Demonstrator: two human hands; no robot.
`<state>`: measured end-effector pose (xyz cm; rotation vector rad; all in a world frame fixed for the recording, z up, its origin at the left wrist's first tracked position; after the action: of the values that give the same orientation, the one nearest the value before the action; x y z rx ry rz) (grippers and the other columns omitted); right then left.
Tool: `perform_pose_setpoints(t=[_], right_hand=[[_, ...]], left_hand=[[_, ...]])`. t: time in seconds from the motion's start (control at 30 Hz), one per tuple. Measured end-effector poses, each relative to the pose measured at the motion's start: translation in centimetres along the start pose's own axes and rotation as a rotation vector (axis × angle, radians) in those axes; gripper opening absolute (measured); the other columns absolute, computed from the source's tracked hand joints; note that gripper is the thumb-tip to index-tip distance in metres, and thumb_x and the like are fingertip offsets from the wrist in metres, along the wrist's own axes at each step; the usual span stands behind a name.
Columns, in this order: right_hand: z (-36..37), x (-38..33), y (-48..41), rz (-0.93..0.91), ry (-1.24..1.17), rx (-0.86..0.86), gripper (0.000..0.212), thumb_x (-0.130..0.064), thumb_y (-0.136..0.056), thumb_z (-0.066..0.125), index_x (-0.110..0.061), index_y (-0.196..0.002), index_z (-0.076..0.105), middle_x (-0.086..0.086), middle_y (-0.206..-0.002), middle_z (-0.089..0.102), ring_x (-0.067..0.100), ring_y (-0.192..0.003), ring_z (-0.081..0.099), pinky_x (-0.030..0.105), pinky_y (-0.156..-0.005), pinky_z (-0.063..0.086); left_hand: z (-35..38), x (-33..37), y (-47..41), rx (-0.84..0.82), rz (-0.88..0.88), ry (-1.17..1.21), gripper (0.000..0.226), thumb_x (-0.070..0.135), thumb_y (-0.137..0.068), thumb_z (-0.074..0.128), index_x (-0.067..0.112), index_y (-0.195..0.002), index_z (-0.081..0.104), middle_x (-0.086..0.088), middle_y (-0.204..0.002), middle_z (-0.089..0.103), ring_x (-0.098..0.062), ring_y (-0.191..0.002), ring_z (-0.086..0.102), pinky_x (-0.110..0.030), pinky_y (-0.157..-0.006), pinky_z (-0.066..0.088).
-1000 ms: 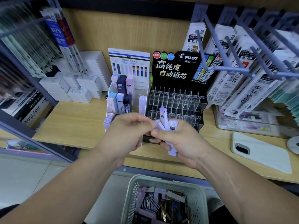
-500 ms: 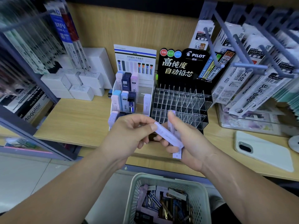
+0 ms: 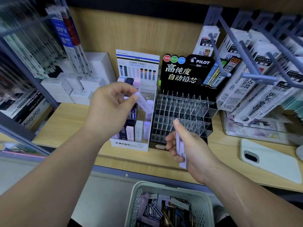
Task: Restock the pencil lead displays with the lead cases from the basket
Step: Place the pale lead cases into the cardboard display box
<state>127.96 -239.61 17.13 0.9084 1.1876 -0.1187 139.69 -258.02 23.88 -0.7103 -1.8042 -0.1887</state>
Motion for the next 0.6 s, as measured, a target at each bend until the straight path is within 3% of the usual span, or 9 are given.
perform_pose_setpoints(t=[0.1, 0.17, 0.3, 0.43, 0.5, 0.6], right_hand=[[-0.3, -0.1, 0.0, 0.017, -0.038, -0.004, 0.064, -0.069, -0.074, 0.058, -0.007, -0.086, 0.067, 0.008, -0.07, 0.064, 0.015, -0.057, 0.049, 0.024, -0.049, 0.032], [-0.4, -0.1, -0.1, 0.029, -0.082, -0.03, 0.062, -0.067, -0.076, 0.059, -0.007, -0.086, 0.068, 0.009, -0.071, 0.064, 0.015, -0.056, 0.049, 0.024, -0.047, 0.031], [-0.5, -0.2, -0.1, 0.048, -0.171, -0.079, 0.06, -0.063, -0.083, 0.057, -0.005, -0.087, 0.068, 0.012, -0.071, 0.061, 0.016, -0.054, 0.047, 0.023, -0.044, 0.028], [-0.5, -0.3, 0.0, 0.045, -0.222, -0.096, 0.062, -0.063, -0.092, 0.049, -0.004, -0.091, 0.068, 0.013, -0.07, 0.06, 0.017, -0.053, 0.045, 0.022, -0.042, 0.027], [-0.5, -0.4, 0.0, 0.04, -0.26, -0.102, 0.061, -0.059, -0.098, 0.044, -0.004, -0.093, 0.068, 0.014, -0.069, 0.06, 0.018, -0.053, 0.045, 0.023, -0.042, 0.027], [-0.6, -0.5, 0.2, 0.038, -0.277, -0.119, 0.059, -0.059, -0.098, 0.044, -0.004, -0.096, 0.068, 0.015, -0.07, 0.06, 0.019, -0.052, 0.046, 0.024, -0.043, 0.026]], left_hand=[[0.7, -0.4, -0.3, -0.018, 0.054, -0.062, 0.013, 0.018, -0.092, 0.071, 0.03, -0.086, 0.069, 0.011, -0.045, 0.051, -0.01, -0.04, 0.042, -0.015, -0.046, 0.036], [1.3, -0.8, -0.4, -0.04, 0.088, -0.105, 0.017, 0.016, -0.091, 0.071, 0.032, -0.083, 0.068, 0.013, -0.046, 0.051, -0.008, -0.04, 0.04, -0.017, -0.047, 0.036], [2.3, -0.8, -0.3, -0.048, 0.252, -0.322, 0.009, 0.011, -0.087, 0.073, 0.02, -0.089, 0.075, 0.026, -0.056, 0.055, 0.007, -0.059, 0.052, -0.005, -0.062, 0.036], [3.3, -1.3, -0.1, -0.059, 0.418, -0.444, 0.014, 0.008, -0.081, 0.078, 0.016, -0.092, 0.079, 0.008, -0.083, 0.07, -0.008, -0.077, 0.063, -0.022, -0.074, 0.048], [3.7, -1.6, 0.0, -0.07, 0.46, -0.492, 0.018, 0.008, -0.077, 0.081, 0.017, -0.092, 0.08, 0.003, -0.091, 0.071, -0.012, -0.082, 0.064, -0.025, -0.07, 0.049], [4.0, -1.8, -0.2, -0.037, 0.459, -0.581, 0.021, 0.008, -0.074, 0.084, 0.019, -0.092, 0.08, 0.0, -0.09, 0.069, -0.022, -0.072, 0.068, -0.025, -0.059, 0.045]])
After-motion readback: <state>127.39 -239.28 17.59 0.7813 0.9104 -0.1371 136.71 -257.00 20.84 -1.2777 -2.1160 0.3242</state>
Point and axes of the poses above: each hand's wrist, its own y-axis away from the middle knuckle, its own z-axis out of the palm, x = y × z, the point moved 4 cm from there along -y, towards the middle knuckle
